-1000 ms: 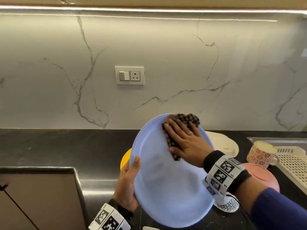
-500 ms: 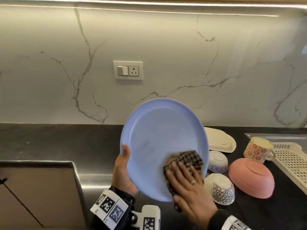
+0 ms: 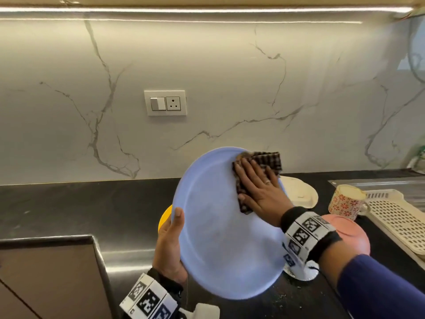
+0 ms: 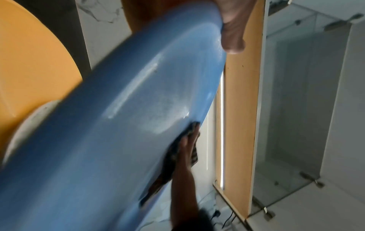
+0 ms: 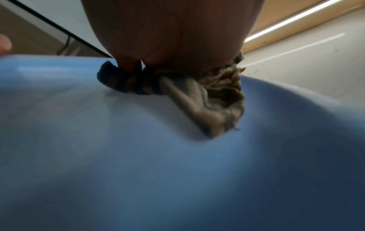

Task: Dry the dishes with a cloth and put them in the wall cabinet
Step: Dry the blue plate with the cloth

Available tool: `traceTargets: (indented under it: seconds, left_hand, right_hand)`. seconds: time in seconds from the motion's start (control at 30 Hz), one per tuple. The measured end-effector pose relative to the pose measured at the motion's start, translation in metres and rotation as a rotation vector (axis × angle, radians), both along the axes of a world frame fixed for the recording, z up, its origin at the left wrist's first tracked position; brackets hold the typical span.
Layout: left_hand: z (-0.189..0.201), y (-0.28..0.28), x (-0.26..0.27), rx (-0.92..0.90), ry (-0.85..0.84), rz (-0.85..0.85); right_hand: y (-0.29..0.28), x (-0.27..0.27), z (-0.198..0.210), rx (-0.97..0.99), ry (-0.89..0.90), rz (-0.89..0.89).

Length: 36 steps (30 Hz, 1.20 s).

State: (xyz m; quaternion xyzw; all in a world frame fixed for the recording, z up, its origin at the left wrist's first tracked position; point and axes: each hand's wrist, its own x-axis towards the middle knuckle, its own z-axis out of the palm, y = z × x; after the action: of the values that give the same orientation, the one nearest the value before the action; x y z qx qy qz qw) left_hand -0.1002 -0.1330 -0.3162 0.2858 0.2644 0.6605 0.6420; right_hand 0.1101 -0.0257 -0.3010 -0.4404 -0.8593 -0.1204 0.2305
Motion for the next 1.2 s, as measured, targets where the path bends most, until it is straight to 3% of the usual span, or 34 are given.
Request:
traceTargets:
  seconds: [0.17, 0.3, 0.43, 0.53, 0.67, 0.8, 1.03, 1.13, 1.2]
  left_hand:
    - [-0.002, 0.003, -0.012, -0.073, -0.101, -0.011]
    - [-0.004, 0.009, -0.008, -0.053, -0.159, -0.036]
    - [-0.005, 0.005, 0.007, -0.097, -0.145, -0.020]
    - [-0.007, 0.006, 0.016, -0.057, -0.139, -0.066]
    - [-0.007, 0.013, 0.001, -0.062, -0.088, 0.001]
    - [-0.011, 0.015, -0.012, -0.029, -0.113, -0.116]
    - [-0.010, 0.021, -0.008, -0.090, -0.104, -0.004]
    - [-0.007, 0.025, -0.004, -0.157, -0.032, 0.026]
    - [-0.001, 0.025, -0.002, -0.130, -0.010, 0.039]
  right_hand:
    - [-0.038, 0.005, -0.046, -0.035, -0.044, -0.114]
    - [-0.098, -0.033, -0.084, -0.014, -0.050, 0.074]
    - [-0.097, -0.060, -0.065, 0.028, -0.105, 0.217]
    - [-0.069, -0.061, -0.044, 0.084, -0.099, 0.157]
    - [-0.042, -0.022, -0.038, -0.039, 0.014, -0.016]
    - [-0.056, 0.014, -0.052, -0.114, -0.021, -0.101]
    - [-0.101, 0.024, -0.077, -0.003, 0.020, 0.098]
    - [-0.099, 0.027, -0.066, 0.163, 0.102, 0.188]
    - [-0.097, 0.030, -0.045, 0.168, 0.175, 0.247]
